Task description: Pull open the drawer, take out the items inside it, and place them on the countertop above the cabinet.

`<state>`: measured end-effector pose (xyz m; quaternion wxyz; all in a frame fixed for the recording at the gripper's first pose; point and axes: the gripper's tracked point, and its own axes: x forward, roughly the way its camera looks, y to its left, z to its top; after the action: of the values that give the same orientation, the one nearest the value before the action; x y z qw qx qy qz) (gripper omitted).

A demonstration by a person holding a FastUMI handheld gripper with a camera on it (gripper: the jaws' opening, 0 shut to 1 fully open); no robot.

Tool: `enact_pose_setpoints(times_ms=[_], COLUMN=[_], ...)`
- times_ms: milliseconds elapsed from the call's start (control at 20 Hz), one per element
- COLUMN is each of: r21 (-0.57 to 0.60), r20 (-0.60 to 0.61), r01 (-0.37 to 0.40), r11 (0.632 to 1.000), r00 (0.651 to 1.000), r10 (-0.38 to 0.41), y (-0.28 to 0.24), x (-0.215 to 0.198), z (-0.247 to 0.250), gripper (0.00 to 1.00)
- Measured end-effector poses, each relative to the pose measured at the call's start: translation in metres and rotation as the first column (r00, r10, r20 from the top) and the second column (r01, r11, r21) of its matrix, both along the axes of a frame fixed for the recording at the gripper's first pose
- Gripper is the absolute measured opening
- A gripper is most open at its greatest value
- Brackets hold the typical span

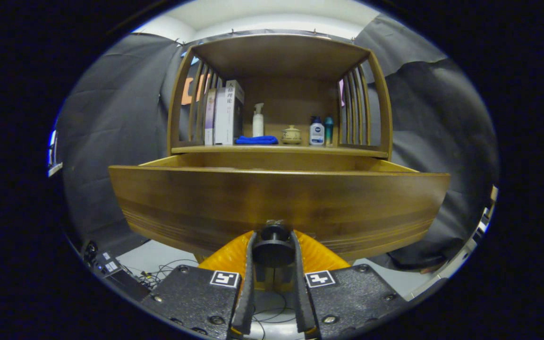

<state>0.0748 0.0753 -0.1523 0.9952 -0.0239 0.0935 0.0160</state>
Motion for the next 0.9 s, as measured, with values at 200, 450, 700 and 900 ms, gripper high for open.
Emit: enact_pose_setpoints(times_ms=[200,450,700,900], r21=[0.019,0.023,0.070,0.069], r20=[0.046,0.158,0.255,0.265], r01=[0.006,0.019,0.033,0.003], r11=[1.000,1.000,0.997,0.998], r00=[0.999,0.987,0.966,0.964], r10=[-0.007,-0.022,-0.050,-0.021], y=[-0.006,-0.033,-0.064,-0.068], x=[-0.007,-0.028,-0.031,0.003], z=[0.010,0.076,0.178,0.247], gripper=[0.70,1.00,1.00,1.00])
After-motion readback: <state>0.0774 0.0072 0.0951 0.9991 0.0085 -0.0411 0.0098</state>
